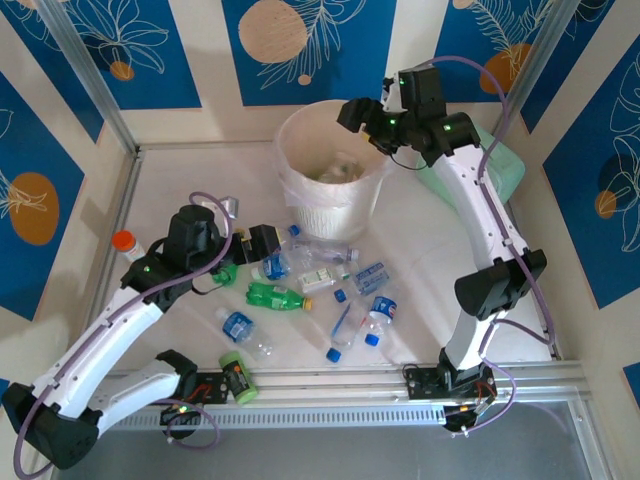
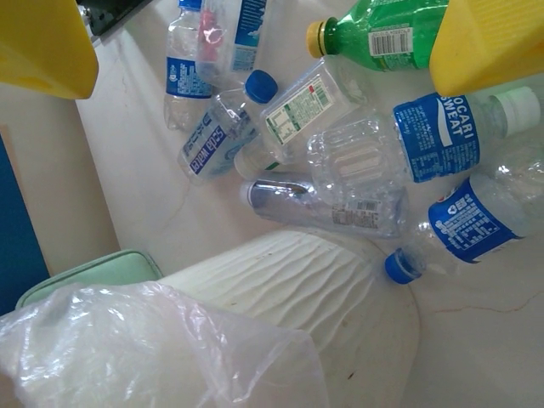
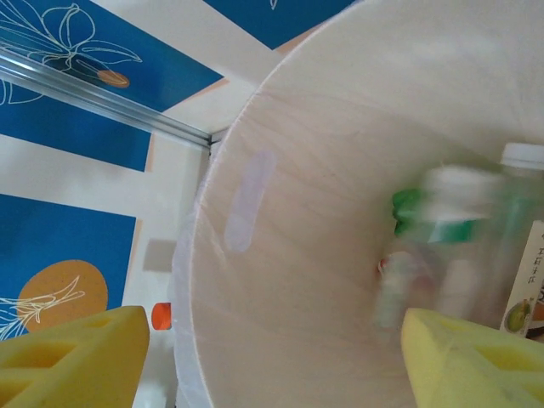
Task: Put the plastic bottles in the bin
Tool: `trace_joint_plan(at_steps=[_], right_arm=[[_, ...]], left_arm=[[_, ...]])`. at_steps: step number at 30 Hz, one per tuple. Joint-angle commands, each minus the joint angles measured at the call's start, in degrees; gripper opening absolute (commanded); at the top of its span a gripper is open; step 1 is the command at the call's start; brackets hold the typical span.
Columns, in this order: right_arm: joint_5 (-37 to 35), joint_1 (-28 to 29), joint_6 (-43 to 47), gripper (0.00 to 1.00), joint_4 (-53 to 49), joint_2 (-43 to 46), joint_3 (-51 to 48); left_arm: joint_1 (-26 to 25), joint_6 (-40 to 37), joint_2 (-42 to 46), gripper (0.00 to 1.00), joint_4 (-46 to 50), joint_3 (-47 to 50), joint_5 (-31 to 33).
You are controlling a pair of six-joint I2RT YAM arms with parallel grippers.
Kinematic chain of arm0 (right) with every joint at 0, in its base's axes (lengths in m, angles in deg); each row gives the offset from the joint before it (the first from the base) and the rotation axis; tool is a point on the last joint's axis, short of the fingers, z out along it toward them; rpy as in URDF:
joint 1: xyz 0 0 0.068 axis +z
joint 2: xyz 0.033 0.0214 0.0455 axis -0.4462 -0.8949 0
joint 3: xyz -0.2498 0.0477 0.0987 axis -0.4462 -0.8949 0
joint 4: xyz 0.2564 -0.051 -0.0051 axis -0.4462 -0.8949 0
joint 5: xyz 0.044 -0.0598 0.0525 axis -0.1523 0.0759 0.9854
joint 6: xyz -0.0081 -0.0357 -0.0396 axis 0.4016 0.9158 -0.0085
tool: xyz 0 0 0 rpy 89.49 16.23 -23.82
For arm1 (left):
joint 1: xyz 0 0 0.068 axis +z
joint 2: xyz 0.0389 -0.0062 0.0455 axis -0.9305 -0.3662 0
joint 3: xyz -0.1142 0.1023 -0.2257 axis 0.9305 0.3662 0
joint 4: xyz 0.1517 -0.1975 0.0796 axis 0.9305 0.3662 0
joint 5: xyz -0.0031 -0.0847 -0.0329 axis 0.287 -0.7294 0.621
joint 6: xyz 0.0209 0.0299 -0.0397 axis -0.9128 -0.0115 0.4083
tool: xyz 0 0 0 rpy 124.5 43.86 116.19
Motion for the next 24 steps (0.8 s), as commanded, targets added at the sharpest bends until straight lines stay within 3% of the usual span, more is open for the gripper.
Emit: trace_joint_plan(at_steps=[1,7,17,24], right_arm=[[-1.28,0.11,1.80,0.79,-2.57,2.08,2.88],[-5.63,2.48,3.91,0.79,-4.51,9.89,-3.37],[-17.15,8.79,0.46,0.79,-4.63,35.47,-36.70],[-19.59,11.28,-7.73,0.79,-11.76,47.57,-56.38]], left_arm=[[1.13,-0.40,-0.38,1.00,0.80,-0.01,0.81],[1.70,0.47,0.09,1.00,2.29,-0.69,1.64],[2.84,2.05,3.17,1.00,4.53,0.23,2.45],[3.15,6.60,3.49,0.99,-0.61,2.78,0.36]])
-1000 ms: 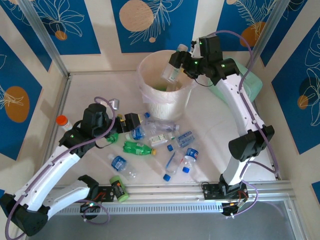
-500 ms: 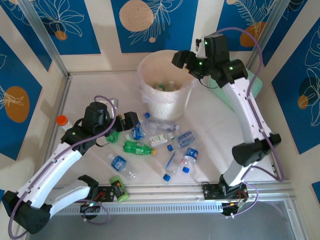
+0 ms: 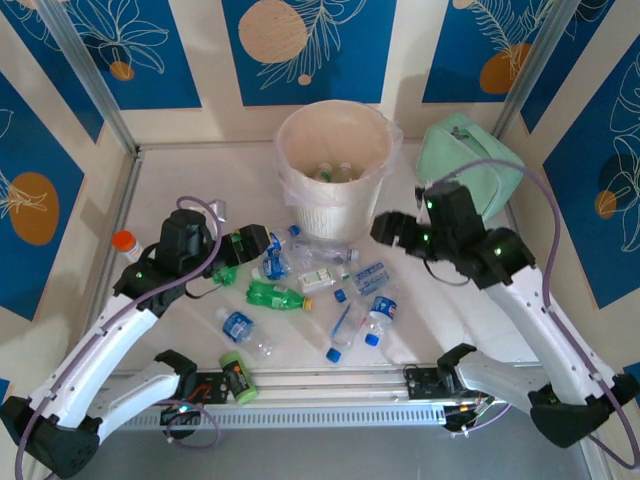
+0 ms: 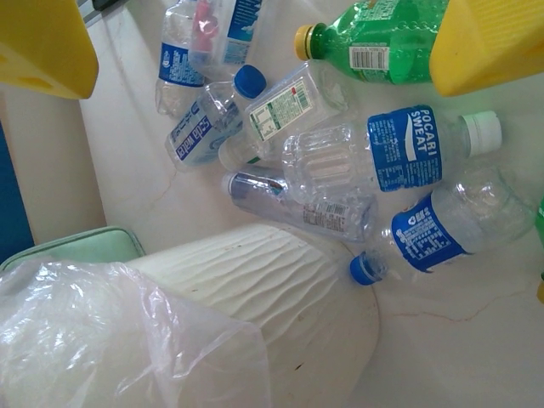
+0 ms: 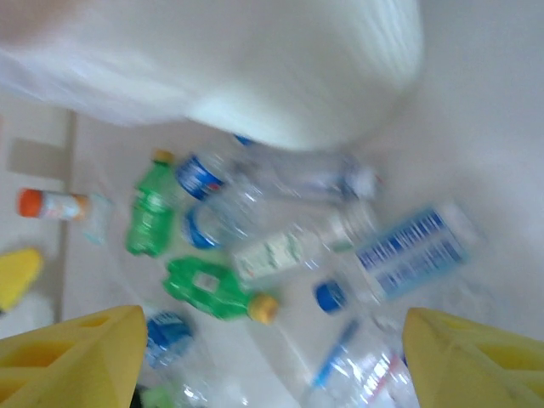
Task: Put the plastic bottles in the bin
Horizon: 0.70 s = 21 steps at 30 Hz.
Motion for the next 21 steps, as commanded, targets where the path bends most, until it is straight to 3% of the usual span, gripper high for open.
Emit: trace_joint_plan(at_steps=[1,9,14,21], right_arm=[[-2.53,0.48,-5.70,0.79,-5.38,2.53,-7.38],[5.60,-1.64,-8.83,0.79,-1.64,-0.95,-20.68],[7.87,-5.26,-7.43,0.78,-0.17,-8.29,-22.13],[7.89,-5.81,-5.64,0.77,2.22,-16.14,-21.74]], left_arm=[[0.81,3.05,0.43,0.99,-2.81,1.27,-1.36],[0.98,3.16,0.61,0.99,-1.85,0.57,-2.19],[1.38,3.25,0.52,0.99,-2.34,1.65,-2.87],[1.91,3.63,0.01,0.99,-4.36,2.94,-4.29]])
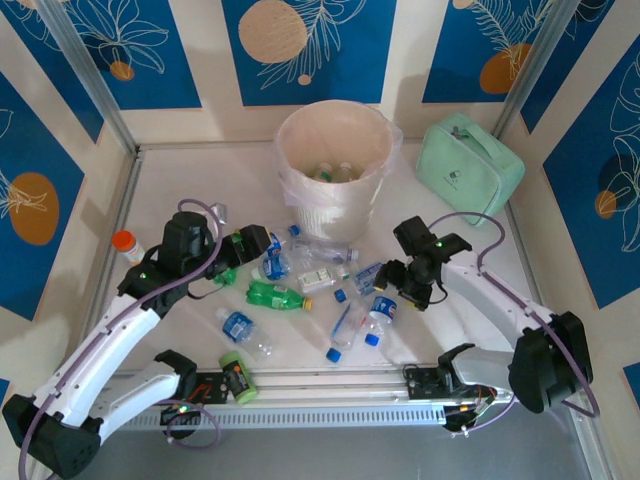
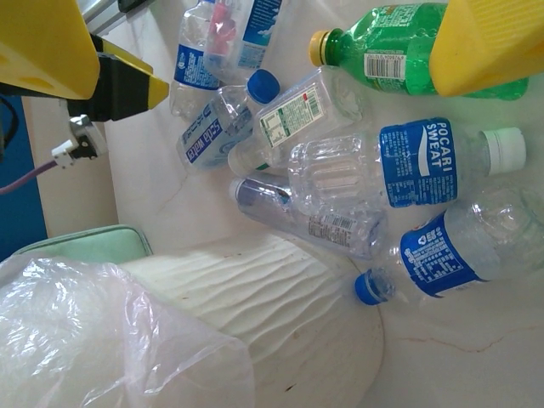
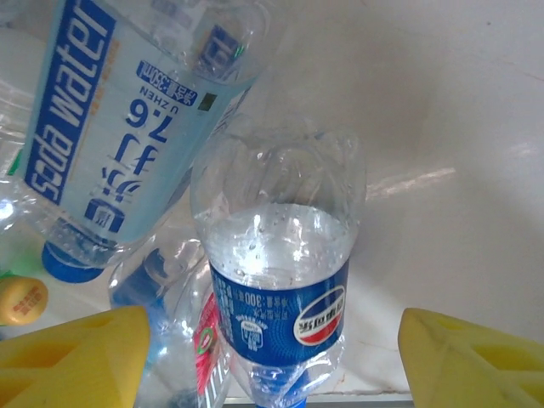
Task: Put the plastic bottles in the bin
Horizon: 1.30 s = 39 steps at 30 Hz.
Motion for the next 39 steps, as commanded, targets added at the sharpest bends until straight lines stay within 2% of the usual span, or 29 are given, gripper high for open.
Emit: trace_joint_plan(at_steps=[1,15,23,26,33,39], right_arm=[[1.32,-0.45,1.25,0.77,0.81,-3.38,0.22],[2.20,-1.52,1.96,0.76,4.06,-13.15,0.29],[3.19,-2.05,2.19,0.72,4.32,-18.17,1.34],[3.17,-2.32,1.99,0.67,4.25,-18.94,1.50],[1.32,-2.41,0.52,0.58,3.12,-14.48,0.41],[-0.76,-2.41,0.33,0.54,1.87,-3.13,-0.82]], left_arm=[[1.09,0.22,-0.08,0.99,-2.25,0.54,-1.97],[1.93,0.35,0.04,0.99,-3.77,2.09,-3.65],[2.15,0.75,0.86,0.99,-4.59,3.26,-4.29],[2.33,0.45,1.41,0.99,-4.05,3.28,-4.40],[2.58,0.23,2.21,0.99,-3.34,2.75,-4.71],[2.59,0.50,2.12,0.99,-3.71,2.12,-5.34]])
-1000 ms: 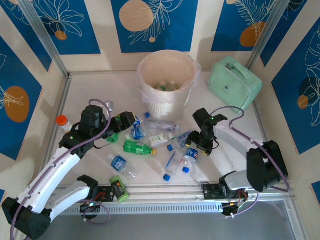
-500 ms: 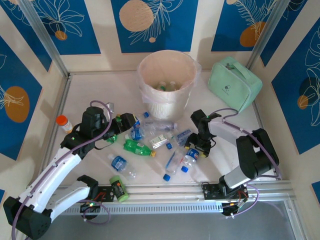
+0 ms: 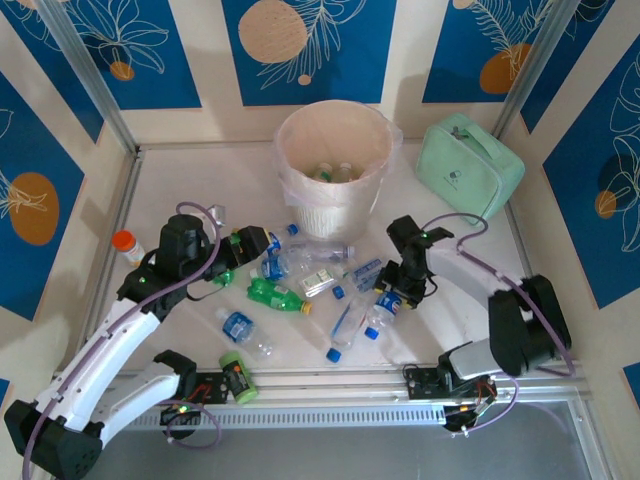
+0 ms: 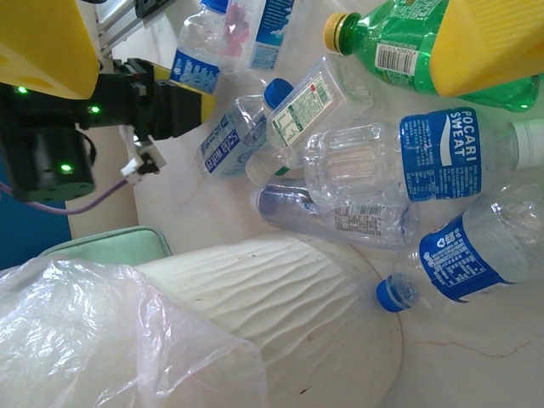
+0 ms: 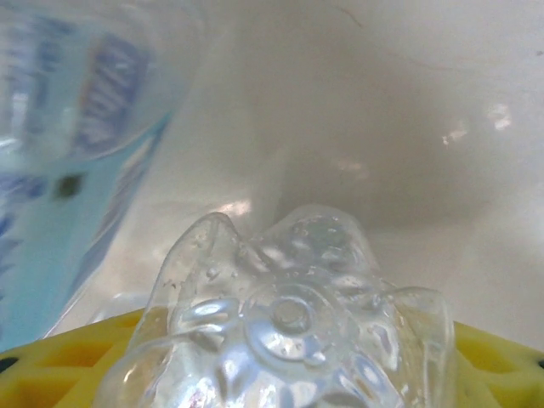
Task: Put the plastic bottles in the bin
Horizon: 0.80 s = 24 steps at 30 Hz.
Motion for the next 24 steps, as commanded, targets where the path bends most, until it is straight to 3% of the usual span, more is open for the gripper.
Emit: trace_joint_plan(at_steps=[1,9,15,19,24], right_arm=[[-1.54,-0.35,-0.78,0.53,-2.84,7.72,-0.20],[2.27,-0.19,-0.20,0.50,-1.20,25.83,10.31],[7.31,1.68,-3.16,0.49,10.20,29.62,14.97],[9.21,3.87,-4.65,0.49,16.39,29.36,17.49],[10.46,5.70,-7.42,0.49,24.26,29.47,16.99]], left_arm=[[0.84,0.16,0.57,1.00,-0.57,-0.74,-1.93],[0.80,5.32,-0.66,1.00,-11.86,0.09,-11.00],[0.15,18.18,-5.57,1.00,-35.66,3.37,-26.61],[-2.62,24.96,-8.15,1.00,-48.62,4.22,-27.49],[-7.12,29.83,-13.09,1.00,-57.41,1.92,-26.59]])
